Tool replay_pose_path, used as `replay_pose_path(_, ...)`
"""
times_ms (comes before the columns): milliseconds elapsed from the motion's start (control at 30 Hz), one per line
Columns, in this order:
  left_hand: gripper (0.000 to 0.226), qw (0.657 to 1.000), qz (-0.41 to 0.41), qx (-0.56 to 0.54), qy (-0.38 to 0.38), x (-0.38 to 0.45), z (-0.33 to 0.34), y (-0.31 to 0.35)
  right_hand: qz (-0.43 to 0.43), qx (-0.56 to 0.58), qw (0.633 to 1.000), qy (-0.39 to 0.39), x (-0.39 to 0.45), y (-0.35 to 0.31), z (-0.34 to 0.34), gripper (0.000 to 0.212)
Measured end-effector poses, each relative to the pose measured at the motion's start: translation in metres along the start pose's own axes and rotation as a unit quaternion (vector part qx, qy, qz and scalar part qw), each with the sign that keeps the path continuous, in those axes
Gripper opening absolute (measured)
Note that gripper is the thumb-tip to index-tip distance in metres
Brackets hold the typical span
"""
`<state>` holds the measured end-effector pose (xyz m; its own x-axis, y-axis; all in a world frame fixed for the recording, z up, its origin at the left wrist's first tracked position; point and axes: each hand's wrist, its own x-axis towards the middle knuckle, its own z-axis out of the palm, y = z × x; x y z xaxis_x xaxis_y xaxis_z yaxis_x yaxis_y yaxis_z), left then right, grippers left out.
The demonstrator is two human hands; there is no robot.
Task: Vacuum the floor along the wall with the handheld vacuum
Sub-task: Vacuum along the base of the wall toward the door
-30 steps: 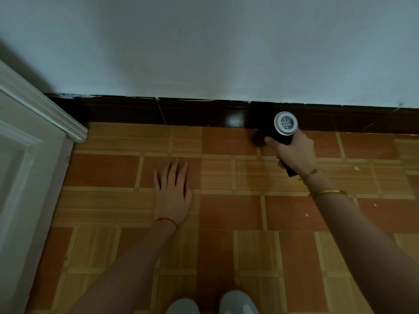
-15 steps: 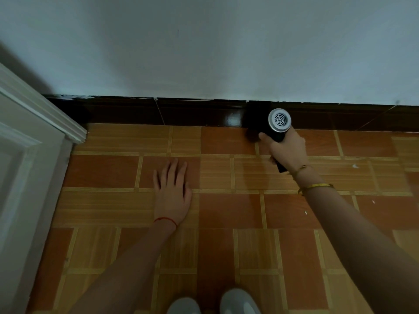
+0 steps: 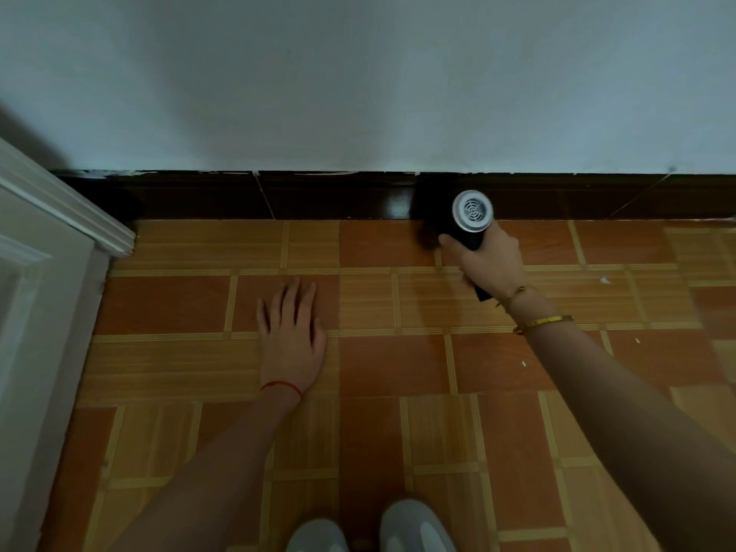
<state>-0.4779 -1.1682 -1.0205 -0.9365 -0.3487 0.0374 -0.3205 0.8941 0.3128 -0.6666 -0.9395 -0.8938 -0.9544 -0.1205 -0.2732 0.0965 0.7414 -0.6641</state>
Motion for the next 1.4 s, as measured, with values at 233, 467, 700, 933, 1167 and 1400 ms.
replay_pose_path(233, 0.056, 1.000, -0.001, 0.001, 0.007, 0.001, 0.001, 0.002, -0.003, -0.066, 0.997, 0.046, -0.014, 0.019, -0.020, 0.060)
replay_pose_path(467, 0.057, 0.999, -0.043, -0.004, 0.030, 0.003, 0.001, 0.017, 0.050, 0.050, 0.986, -0.153, -0.047, 0.040, -0.051, 0.033)
replay_pose_path(700, 0.056, 0.998, 0.041, -0.040, -0.009, -0.012, 0.014, 0.089, 0.024, -0.074, 0.997, 0.008, -0.075, 0.072, -0.061, 0.046)
replay_pose_path(933, 0.055, 0.988, 0.122, -0.055, -0.082, -0.019, 0.033, 0.140, 0.064, -0.079, 0.995, -0.002, -0.107, 0.100, -0.081, 0.046)
replay_pose_path(1167, 0.056, 0.985, 0.145, -0.023, -0.087, -0.019, 0.039, 0.137, 0.099, -0.054, 0.991, -0.071, -0.118, 0.115, -0.111, 0.029)
replay_pose_path(1400, 0.056, 0.986, 0.143, -0.020, -0.084, -0.019, 0.038, 0.137, 0.091, -0.072, 0.990, -0.074, -0.122, 0.118, -0.116, 0.028)
